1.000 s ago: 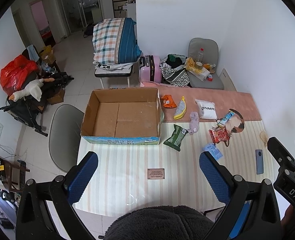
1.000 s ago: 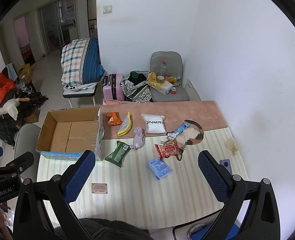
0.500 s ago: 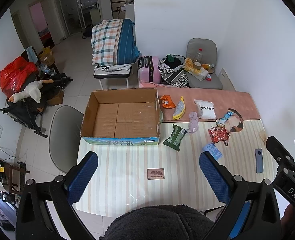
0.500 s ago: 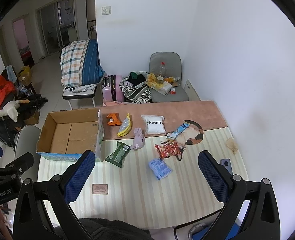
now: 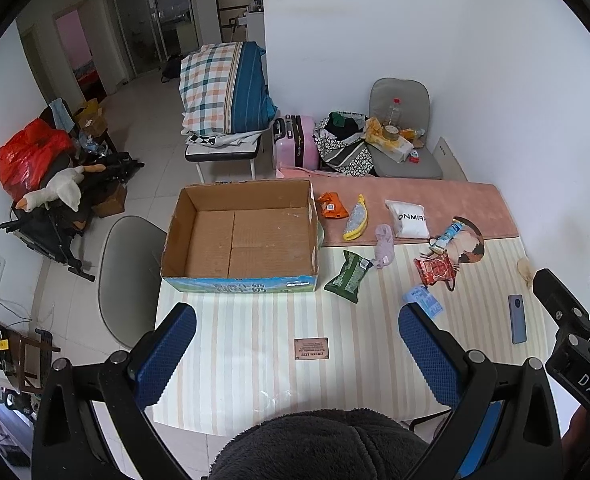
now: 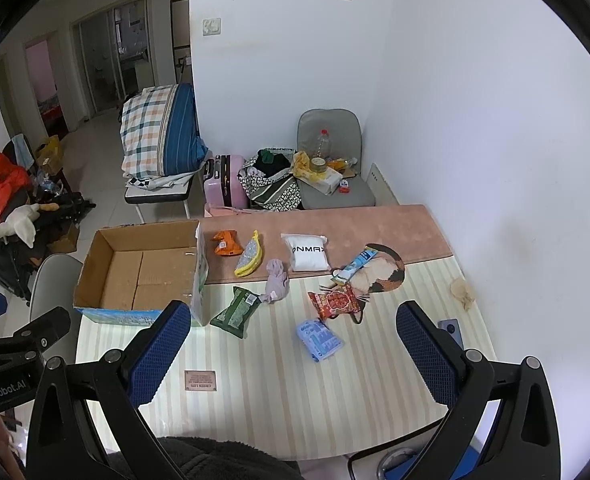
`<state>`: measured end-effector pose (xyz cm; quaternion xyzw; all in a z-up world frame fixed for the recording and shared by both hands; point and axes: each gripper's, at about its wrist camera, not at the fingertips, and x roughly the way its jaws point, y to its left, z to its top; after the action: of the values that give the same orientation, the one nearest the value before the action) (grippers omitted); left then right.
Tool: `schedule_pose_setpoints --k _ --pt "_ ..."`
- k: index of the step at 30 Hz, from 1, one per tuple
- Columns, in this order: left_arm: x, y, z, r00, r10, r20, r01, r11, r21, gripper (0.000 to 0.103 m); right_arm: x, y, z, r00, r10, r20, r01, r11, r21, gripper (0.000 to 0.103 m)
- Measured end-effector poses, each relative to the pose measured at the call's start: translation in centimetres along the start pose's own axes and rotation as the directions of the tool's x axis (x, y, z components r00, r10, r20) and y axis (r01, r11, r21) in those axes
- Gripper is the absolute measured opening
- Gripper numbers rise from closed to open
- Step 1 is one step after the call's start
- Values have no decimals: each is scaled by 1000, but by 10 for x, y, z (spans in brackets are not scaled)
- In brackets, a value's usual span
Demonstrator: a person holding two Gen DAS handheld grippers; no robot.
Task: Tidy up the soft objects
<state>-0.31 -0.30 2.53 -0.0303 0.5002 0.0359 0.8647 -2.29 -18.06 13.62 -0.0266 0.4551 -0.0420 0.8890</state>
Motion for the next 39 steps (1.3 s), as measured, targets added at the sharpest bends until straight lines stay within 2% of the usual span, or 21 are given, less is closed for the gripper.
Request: schedule_pose_setpoints --k 18,23,25,29,31,36,39 --pt "-3 4 -2 1000 2 2 -2 1000 -2 103 -3 0 4 1000 11 2 -11 1000 2 103" --pt "2 7 -2 1000 -5 -6 5 1000 -6 103 13 -4 6 999 31 -27 -30 999 32 103" --pt "16 7 5 1000 -8 -16 8 1000 -4 103 26 -11 8 998 41 -47 -39 998 54 103" --pt "61 -1 32 999 1 -46 -1 1000 14 103 74 -33 24 993 48 -105 -38 995 94 103" --pt "92 -10 50 997 20 -68 -17 999 41 103 111 -44 35 988 61 -139 -45 992 115 103" --pt "193 -40 101 982 1 -189 20 994 105 102 252 -64 61 953 94 -289 -56 989 137 103" --pt "267 -71 130 960 15 -280 40 981 187 94 362 -70 75 908 113 -404 -69 990 122 103"
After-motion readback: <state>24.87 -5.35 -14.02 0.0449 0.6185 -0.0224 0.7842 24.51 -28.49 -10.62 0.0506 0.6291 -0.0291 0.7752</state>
